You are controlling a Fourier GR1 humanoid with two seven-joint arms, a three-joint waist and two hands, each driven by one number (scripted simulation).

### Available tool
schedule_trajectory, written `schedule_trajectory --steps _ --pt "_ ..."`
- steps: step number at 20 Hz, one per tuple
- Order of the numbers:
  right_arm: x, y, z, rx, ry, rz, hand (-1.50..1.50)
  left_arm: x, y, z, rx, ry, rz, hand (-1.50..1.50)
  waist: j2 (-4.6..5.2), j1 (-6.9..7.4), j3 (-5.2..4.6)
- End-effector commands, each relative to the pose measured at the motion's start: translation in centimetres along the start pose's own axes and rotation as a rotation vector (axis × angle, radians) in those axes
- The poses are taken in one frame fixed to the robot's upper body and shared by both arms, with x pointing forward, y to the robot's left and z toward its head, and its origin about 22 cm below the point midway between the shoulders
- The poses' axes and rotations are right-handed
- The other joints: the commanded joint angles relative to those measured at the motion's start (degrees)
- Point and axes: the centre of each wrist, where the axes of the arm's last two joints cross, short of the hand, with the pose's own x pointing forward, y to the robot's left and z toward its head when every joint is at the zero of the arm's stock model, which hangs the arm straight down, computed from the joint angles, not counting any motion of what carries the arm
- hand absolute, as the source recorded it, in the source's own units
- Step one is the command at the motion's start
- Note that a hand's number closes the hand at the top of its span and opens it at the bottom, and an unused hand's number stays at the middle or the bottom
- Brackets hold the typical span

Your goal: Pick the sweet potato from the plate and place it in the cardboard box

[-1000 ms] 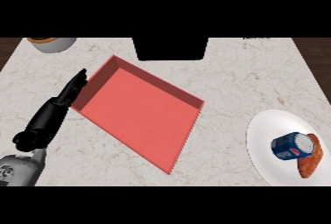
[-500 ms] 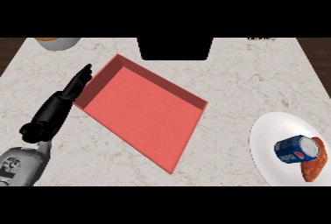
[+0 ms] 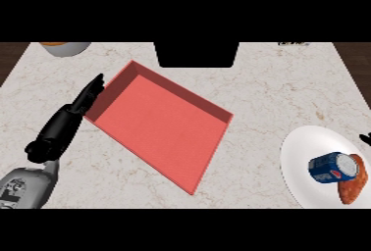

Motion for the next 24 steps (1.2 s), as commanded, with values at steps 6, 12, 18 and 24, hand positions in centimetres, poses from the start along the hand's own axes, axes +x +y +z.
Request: schedule_trajectory --steps 6,12,18,24 --pt "0.3 2.5 -2.3 -0.046 0.062 0.041 -1.50 -0.7 -0.2 1.0 -0.004 0.012 0.025 0.00 -0.09 -0.21 0.04" --pt "0.8 3.2 -3.0 -0.015 0.079 0.085 -1.50 0.4 0.6 -0.9 0.013 -0.008 -0.005 0.00 -0.07 -0.43 0.03" --pt "-0.7 5.1 -5.2 0.009 0.110 0.112 -1.50 -0.2 0.4 -0.1 0.006 -0.006 0.005 0.00 -0.06 -0.28 0.03" --pt "-1.8 5.3 -7.2 0.015 0.074 0.079 -1.50 1.1 -0.8 -0.3 0.001 -0.011 0.003 0.00 -0.04 -0.15 0.04"
